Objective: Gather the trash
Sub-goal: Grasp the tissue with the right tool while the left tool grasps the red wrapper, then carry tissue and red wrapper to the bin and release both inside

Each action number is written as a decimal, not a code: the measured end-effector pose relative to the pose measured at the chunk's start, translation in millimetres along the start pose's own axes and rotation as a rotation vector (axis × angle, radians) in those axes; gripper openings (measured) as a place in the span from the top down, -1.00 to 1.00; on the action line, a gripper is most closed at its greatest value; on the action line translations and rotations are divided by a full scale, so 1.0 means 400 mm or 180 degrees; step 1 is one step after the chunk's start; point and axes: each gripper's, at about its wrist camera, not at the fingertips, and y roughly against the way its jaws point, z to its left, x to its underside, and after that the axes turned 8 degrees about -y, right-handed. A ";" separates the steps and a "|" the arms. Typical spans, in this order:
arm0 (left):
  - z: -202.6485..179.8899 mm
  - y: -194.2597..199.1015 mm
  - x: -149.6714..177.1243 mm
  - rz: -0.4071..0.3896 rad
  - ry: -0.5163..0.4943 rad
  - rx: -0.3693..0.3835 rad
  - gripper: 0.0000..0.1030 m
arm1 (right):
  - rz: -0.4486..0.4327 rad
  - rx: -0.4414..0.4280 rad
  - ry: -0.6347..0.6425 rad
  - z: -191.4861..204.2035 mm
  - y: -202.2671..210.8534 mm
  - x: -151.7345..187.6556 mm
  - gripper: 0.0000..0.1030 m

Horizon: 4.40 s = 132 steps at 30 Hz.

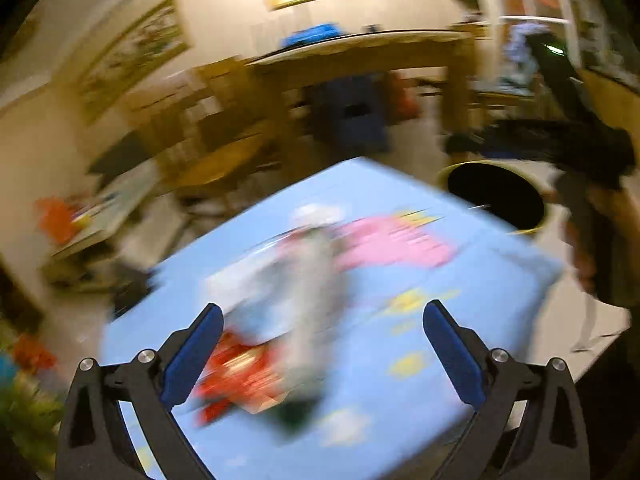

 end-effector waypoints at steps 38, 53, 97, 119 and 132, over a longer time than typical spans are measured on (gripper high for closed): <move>0.487 0.003 0.354 0.0127 0.1712 -0.0114 -0.88 | 0.1423 0.0020 0.0981 0.581 -0.505 0.014 0.97; 0.373 -0.083 0.254 0.0318 0.1227 0.0660 -0.88 | 0.1093 -0.1165 -0.0370 0.243 -0.135 0.011 0.97; 0.117 -0.013 -0.072 0.0083 0.0498 0.0460 0.46 | 0.0257 -0.1037 -0.0843 -0.071 0.050 -0.053 0.96; -0.227 -0.152 -0.309 -0.0012 -0.0219 0.0778 0.46 | -0.0473 0.1279 -0.1290 -0.511 0.060 -0.129 -0.61; -0.503 -0.369 -0.546 0.0074 -0.0464 0.1003 -0.77 | -0.1722 0.1345 -0.1822 -0.580 0.366 -0.109 -0.85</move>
